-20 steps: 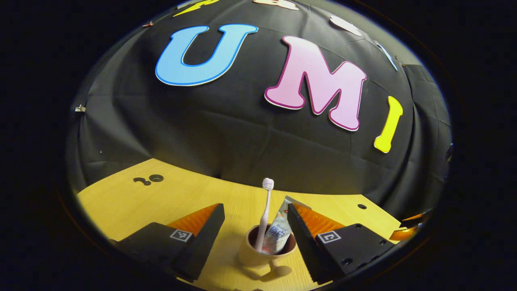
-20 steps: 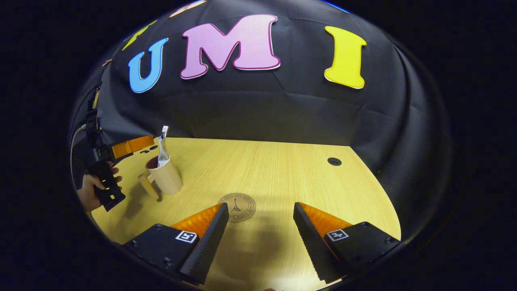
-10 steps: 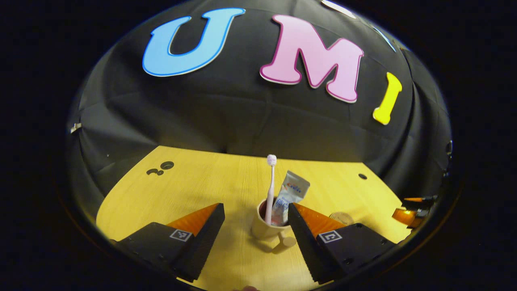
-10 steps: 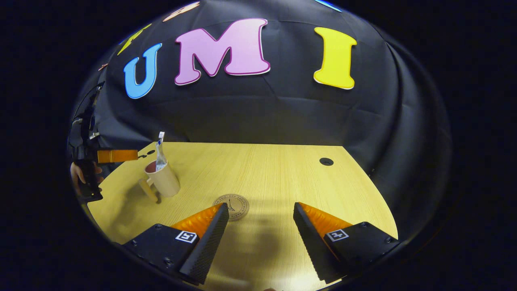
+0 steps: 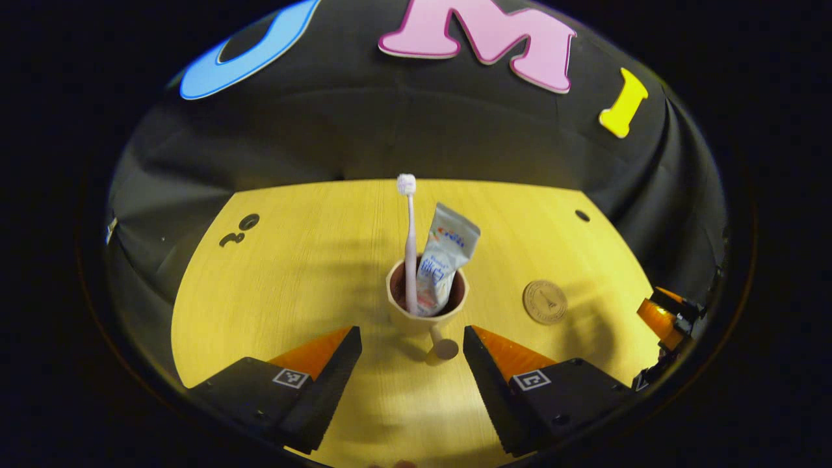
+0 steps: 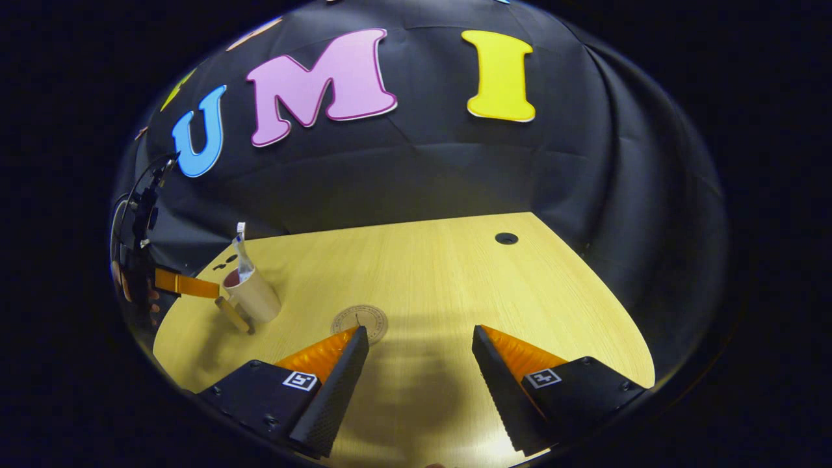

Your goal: Put the toothbrush and toothpaste on the desktop into the cup, then pick up the cup and place it on the coaster on the desktop.

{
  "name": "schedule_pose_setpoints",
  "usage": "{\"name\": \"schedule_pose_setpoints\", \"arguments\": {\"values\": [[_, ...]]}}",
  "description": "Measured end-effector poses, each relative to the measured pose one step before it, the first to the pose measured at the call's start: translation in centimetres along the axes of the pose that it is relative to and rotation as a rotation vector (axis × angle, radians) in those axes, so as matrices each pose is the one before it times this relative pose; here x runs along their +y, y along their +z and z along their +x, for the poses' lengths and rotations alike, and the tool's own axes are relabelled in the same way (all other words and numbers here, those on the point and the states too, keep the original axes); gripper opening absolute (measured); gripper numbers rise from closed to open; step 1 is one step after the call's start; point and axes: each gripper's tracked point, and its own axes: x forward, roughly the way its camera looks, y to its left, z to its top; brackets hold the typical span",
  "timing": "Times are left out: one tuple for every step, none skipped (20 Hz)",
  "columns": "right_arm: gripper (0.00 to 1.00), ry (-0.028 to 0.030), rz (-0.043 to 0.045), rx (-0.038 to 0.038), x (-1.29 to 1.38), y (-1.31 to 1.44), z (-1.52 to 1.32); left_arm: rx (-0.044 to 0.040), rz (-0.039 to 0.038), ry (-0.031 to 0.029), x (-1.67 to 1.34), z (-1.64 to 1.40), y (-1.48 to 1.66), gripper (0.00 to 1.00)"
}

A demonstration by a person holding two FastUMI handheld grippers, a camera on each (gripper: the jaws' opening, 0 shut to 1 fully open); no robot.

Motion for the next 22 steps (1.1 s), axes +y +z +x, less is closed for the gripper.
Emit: {"name": "schedule_pose_setpoints", "arguments": {"values": [[0.99, -0.01231, 0.01163, 0.00287, -0.487, -0.161, 0.060, 0.02625, 0.01131, 0.00588, -0.200, 0.195, -0.028, 0.98], [0.99, -0.01000, 0.01153, 0.00451, -0.473, -0.348, 0.040, 0.02851, 0.00969, 0.00449, -0.227, 0.396, -0.146, 0.98], [0.99, -0.01143, 0.00957, 0.00415, -0.490, -0.250, 0.040, 0.03141, 0.00569, 0.01276, -0.039, 0.506, -0.273, 0.98], [0.99, -0.01182, 0.00721, 0.00350, -0.515, -0.192, -0.074, 0.02462, 0.00313, 0.00518, -0.202, 0.356, -0.068, 0.98], [0.99, -0.00853, 0.00599, 0.00331, -0.443, -0.217, -0.024, 0.01788, -0.00218, -0.00076, -0.265, 0.415, 0.069, 0.98], [0.99, -0.00862, 0.00527, 0.00289, -0.435, -0.221, -0.014, 0.01863, -0.00517, -0.00735, -0.461, 0.488, 0.016, 0.98], [0.99, -0.00913, 0.00406, 0.00330, -0.462, -0.301, -0.120, 0.01964, -0.00587, -0.00201, -0.323, 0.531, 0.031, 0.98], [0.99, -0.01076, 0.00398, 0.00472, -0.476, -0.315, -0.058, 0.02058, -0.00514, 0.00259, -0.133, 0.439, -0.093, 0.98], [0.99, -0.00799, 0.00690, 0.00395, -0.383, -0.249, -0.070, 0.02558, -0.00248, 0.00026, -0.044, 0.200, -0.152, 0.98], [0.99, -0.00504, 0.00943, 0.00420, -0.326, -0.297, -0.146, 0.01659, -0.00384, -0.00067, -0.139, 0.357, -0.010, 0.98], [0.99, -0.00623, 0.00903, 0.00264, -0.327, -0.260, -0.067, 0.01546, -0.00561, -0.00224, -0.170, 0.609, -0.045, 0.98], [0.99, -0.00674, 0.00798, 0.00236, -0.327, -0.167, -0.090, 0.01777, -0.01194, -0.00503, -0.165, 0.366, -0.031, 0.98], [0.99, -0.00663, 0.00663, 0.00350, -0.389, -0.287, -0.140, 0.01855, -0.02079, -0.00827, -0.243, 0.217, -0.052, 0.98], [0.99, -0.00653, 0.00627, 0.00379, -0.391, -0.191, -0.021, 0.01845, -0.02149, -0.01029, -0.208, 0.280, -0.055, 0.98], [0.99, -0.00459, 0.00732, 0.00229, -0.392, -0.083, -0.228, 0.01574, -0.01647, -0.00340, -0.115, 0.206, -0.072, 0.98], [0.99, -0.00484, 0.00602, 0.00207, -0.368, -0.103, -0.120, 0.01288, -0.00869, 0.00207, -0.025, 0.226, -0.043, 0.92], [0.99, -0.00462, 0.00322, -0.00101, -0.390, -0.124, -0.087, 0.00696, -0.00112, -0.00306, -0.046, 0.195, -0.002, 0.94], [0.99, -0.00687, 0.00046, -0.00045, -0.360, -0.048, -0.092, 0.00942, 0.00323, 0.00828, 0.197, 0.210, -0.007, 0.86], [0.99, -0.00546, 0.00114, 0.00229, -0.430, -0.228, -0.015, 0.00496, 0.00189, 0.01075, 0.200, 0.194, -0.090, 0.82], [0.99, -0.00287, 0.00373, 0.00282, -0.292, -0.117, -0.007, 0.00731, -0.00114, 0.00270, 0.029, 0.110, -0.108, 0.77], [0.99, -0.00169, 0.00536, 0.00436, -0.215, -0.131, -0.100, 0.00953, -0.00240, 0.00204, 0.161, 0.013, -0.121, 0.76], [0.99, 0.00139, 0.00565, 0.00600, -0.135, -0.151, -0.074, 0.00495, -0.00517, -0.00006, 0.022, 0.100, -0.081, 0.69]]}}
